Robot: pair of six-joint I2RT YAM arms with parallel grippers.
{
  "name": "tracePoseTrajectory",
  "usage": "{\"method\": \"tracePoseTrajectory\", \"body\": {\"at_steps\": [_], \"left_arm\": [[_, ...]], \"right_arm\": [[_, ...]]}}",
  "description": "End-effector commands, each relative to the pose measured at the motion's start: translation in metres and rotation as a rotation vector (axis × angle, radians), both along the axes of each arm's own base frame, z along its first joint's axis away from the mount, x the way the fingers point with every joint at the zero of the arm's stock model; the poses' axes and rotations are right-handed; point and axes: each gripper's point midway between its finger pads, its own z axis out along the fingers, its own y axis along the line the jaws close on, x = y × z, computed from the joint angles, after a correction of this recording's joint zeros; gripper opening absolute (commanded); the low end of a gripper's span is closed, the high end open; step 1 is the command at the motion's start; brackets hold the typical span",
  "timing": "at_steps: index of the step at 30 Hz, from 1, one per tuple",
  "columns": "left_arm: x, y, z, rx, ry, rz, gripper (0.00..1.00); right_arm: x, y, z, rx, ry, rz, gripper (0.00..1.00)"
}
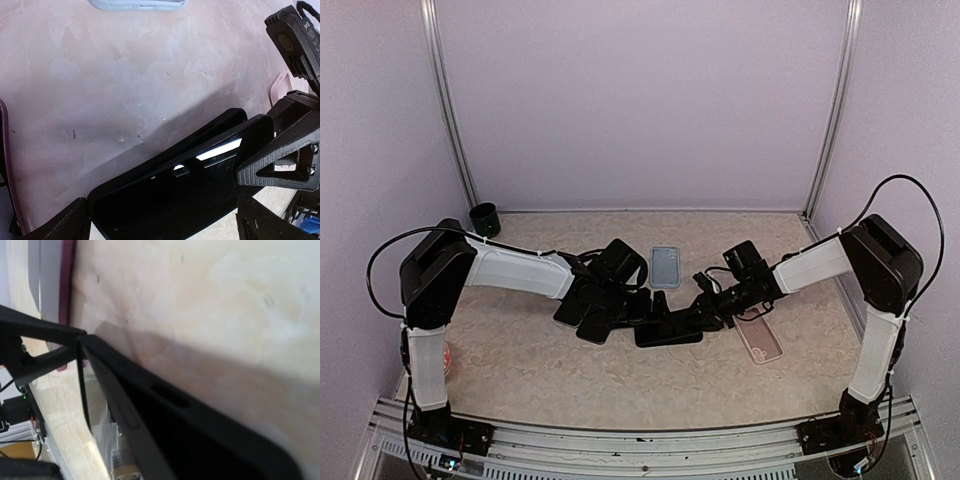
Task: Put the phone into the phone case
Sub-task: Install the phone on the phone case.
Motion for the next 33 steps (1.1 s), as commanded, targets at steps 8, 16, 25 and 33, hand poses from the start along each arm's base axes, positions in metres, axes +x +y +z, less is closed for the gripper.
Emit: {"method": "tracePoseTrajectory", "body": {"at_steps": [8,16,25,33], "left_arm": [[0.001,-0.020,0.013,-0.084,-0.035,-0.038,0.99],[0.009,-0.009,0.039,-0.087,-0.086,-0.012,0.99],[0.007,-0.003,0.055,-0.095,-0.116,0.002,0.99],[-0.002,-0.017,0.066,-0.125,-0.125,-0.039,0.99]], "right_arm": [[-0.020,-0.021,-0.066,-0.264,0.024,-0.008,0.21],[-0.021,-0.027,-0.076,-0.304,0.031,-0.015,0.22],[-0.021,-0.033,-0.082,-0.339,0.029,-0.023,0.24],[-0.020,-0.038,-0.083,-0.369,0.021,-0.033,0.26]]}}
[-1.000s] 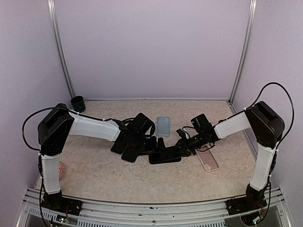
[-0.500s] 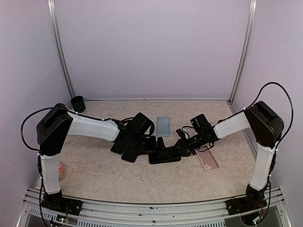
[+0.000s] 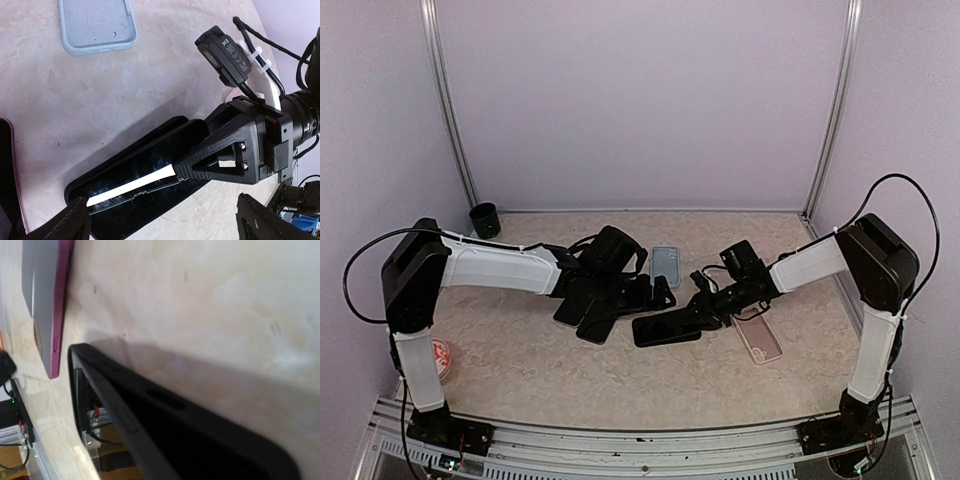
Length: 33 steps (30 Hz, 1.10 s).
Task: Put the phone into the phone case
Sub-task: Install the phone on the phone case.
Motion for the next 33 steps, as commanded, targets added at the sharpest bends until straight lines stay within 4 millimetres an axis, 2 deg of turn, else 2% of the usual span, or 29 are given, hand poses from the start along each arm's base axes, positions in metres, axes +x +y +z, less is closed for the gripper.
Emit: {"method": "tracePoseTrajectory", "body": {"at_steps": [1,7,18,33], "left_arm": [[-0.009,-0.015,0.012,-0.035,-0.021,-0.053,0.99],[-0.022,-0.030,-0.005,-0.044,0.030,-0.101,0.99],[-0.029,-0.027,-0.037,0.003,0.074,-0.107,0.99],[-0.033,-0.020,-0.051,0.031,0.092,-0.099,0.99]], "right_arm": [[-0.026,-0.039,-0.077,-0.338,0.059,-0.046,0.26],[-0.025,-0.039,-0.075,-0.338,0.055,-0.046,0.28],[-0.024,-0.035,-0.062,-0.311,0.044,-0.042,0.32],[-0.016,-0.040,-0.039,-0.339,-0.009,-0.056,0.42]]}}
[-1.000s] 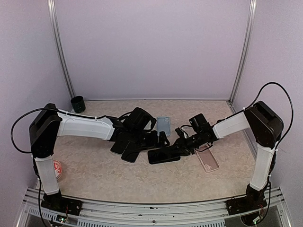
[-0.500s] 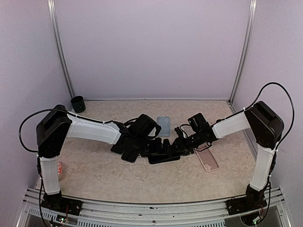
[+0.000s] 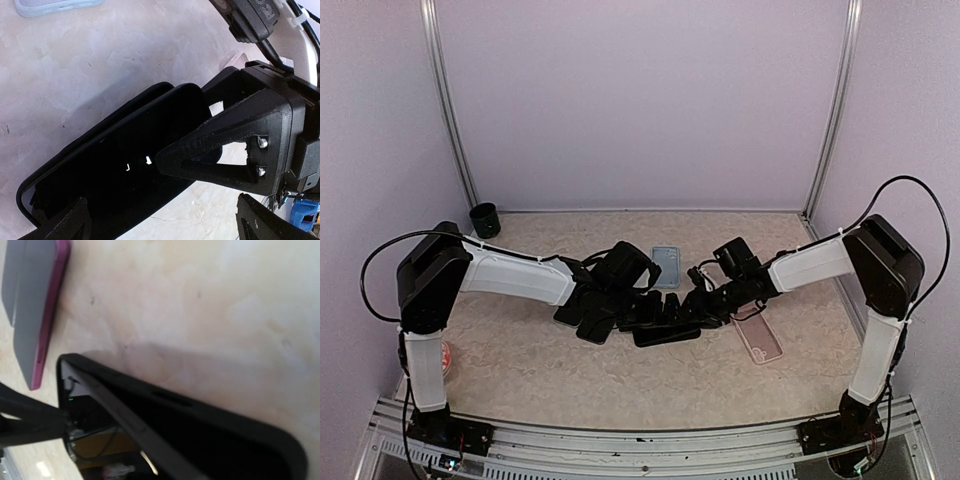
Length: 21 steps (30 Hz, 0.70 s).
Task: Put the phone into the phone case
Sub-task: Install the phone on the phone case.
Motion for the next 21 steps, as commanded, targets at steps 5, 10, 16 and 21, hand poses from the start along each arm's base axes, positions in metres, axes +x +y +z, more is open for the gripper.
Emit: {"method": "tracePoseTrajectory", "body": {"at_steps": [5,10,16,21], "left_arm": [[-0.006,0.005,-0.022,0.039,0.031,-0.003,0.99],[-0.007,0.006,-0.024,0.043,0.036,-0.002,0.99],[-0.007,0.008,-0.027,0.052,0.037,-0.001,0.99],[-0.007,0.009,-0.029,0.060,0.035,0.001,0.99]], "right_arm": [[-0.022,-0.043,-0.041,-0.243,0.085,-0.048,0.43],[-0.022,-0.045,-0.038,-0.249,0.078,-0.049,0.43],[-0.022,-0.050,-0.041,-0.272,0.074,-0.049,0.43],[-0.022,-0.054,-0.045,-0.282,0.079,-0.055,0.43]]}}
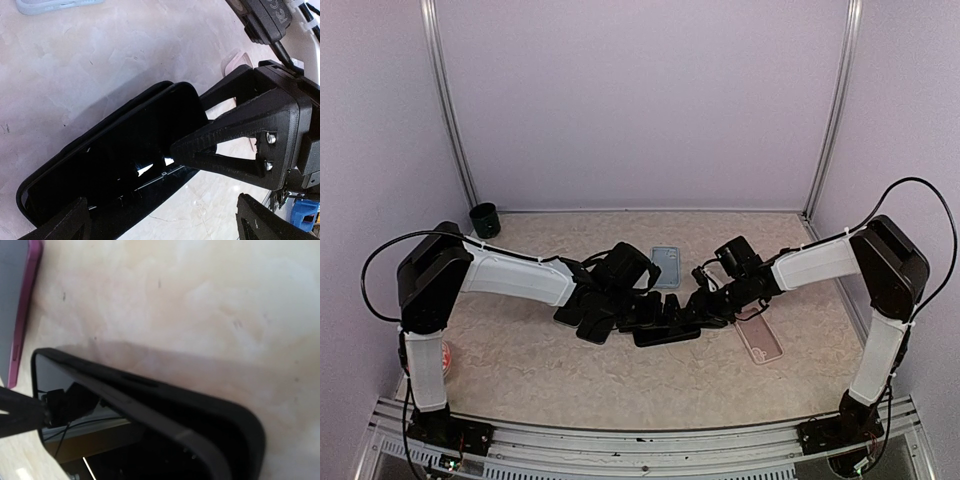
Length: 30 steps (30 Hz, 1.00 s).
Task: Put the phone into the phone case
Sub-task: Install the phone on the phone case.
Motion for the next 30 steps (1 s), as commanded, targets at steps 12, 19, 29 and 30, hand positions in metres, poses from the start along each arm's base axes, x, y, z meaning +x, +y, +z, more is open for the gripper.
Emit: {"method": "tracePoseTrajectory", "body": {"at_steps": [12,19,29,30], "left_arm": [[-0.008,0.010,-0.031,0.065,0.038,-0.001,0.99],[-0.009,0.013,-0.036,0.075,0.043,-0.001,0.99],[-0.010,0.012,-0.039,0.076,0.048,-0.002,0.99],[-0.010,0.012,-0.039,0.077,0.047,-0.002,0.99]], "right_arm": [[-0.018,-0.040,-0.056,-0.192,0.121,-0.058,0.43],[-0.019,-0.049,-0.062,-0.236,0.115,-0.062,0.43],[-0.022,-0.059,-0.063,-0.237,0.119,-0.074,0.43],[-0.021,-0.059,-0.062,-0.235,0.117,-0.075,0.43]]}}
